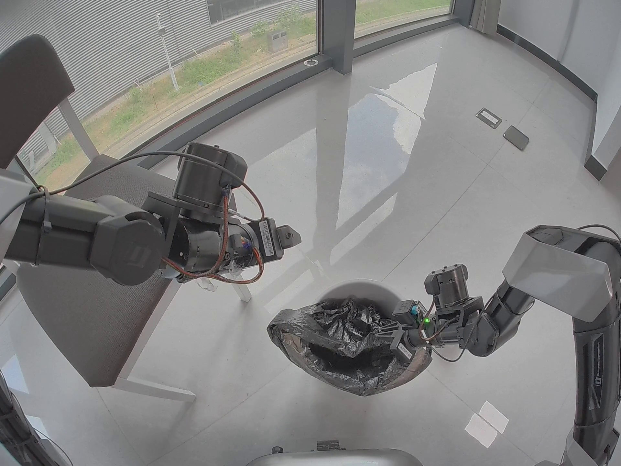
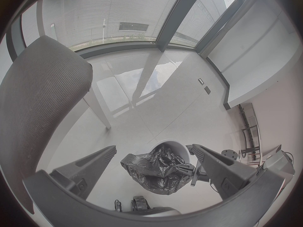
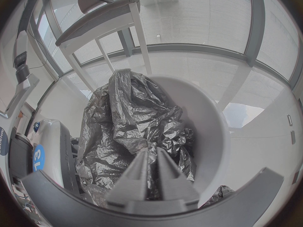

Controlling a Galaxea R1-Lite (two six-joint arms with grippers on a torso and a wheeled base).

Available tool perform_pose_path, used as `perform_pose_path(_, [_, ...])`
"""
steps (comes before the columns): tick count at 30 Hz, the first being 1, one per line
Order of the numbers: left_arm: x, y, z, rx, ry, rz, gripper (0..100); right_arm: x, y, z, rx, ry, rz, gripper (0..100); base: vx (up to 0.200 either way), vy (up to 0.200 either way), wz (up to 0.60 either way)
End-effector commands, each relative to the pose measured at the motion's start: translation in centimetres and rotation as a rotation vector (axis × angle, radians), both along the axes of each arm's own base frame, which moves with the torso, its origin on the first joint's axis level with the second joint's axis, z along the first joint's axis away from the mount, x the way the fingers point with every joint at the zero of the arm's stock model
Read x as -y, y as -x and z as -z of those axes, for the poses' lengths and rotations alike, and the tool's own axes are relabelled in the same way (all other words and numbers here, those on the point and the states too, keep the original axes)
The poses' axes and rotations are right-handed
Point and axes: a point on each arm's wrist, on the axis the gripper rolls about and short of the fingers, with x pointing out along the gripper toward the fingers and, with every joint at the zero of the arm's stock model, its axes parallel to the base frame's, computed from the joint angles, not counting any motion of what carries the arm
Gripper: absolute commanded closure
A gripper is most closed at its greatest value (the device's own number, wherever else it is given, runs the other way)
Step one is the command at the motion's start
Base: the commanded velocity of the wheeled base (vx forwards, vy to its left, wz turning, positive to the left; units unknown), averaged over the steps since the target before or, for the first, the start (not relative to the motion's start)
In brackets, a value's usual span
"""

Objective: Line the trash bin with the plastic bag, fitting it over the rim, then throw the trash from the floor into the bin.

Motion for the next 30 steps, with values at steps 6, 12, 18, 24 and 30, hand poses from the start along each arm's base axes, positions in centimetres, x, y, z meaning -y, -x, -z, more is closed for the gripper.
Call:
perform_pose_path(6, [-0.1,-0.1,0.1,-0.003,0.0,-0.006,0,1.0,-0.6,-1.2,0.032,-0.015,0.034,100,0.0,0.0,0.0])
perform_pose_path(12, [-0.3,-0.1,0.0,-0.004,0.001,-0.013,0,3.5,-2.7,-3.6,0.106,-0.051,0.119,100,0.0,0.0,0.0])
perform_pose_path(18, [-0.5,0.2,0.0,-0.008,-0.004,-0.019,0,3.9,-4.8,-5.1,0.148,-0.118,0.177,100,0.0,0.0,0.0])
perform_pose_path(24, [-0.9,0.8,0.2,-0.015,-0.008,-0.019,0,2.5,-5.3,-5.9,0.152,-0.171,0.182,100,0.0,0.0,0.0])
perform_pose_path(30, [-1.4,1.6,0.4,-0.029,-0.011,-0.024,0,1.0,-4.3,-5.6,0.137,-0.171,0.142,100,0.0,0.0,0.0])
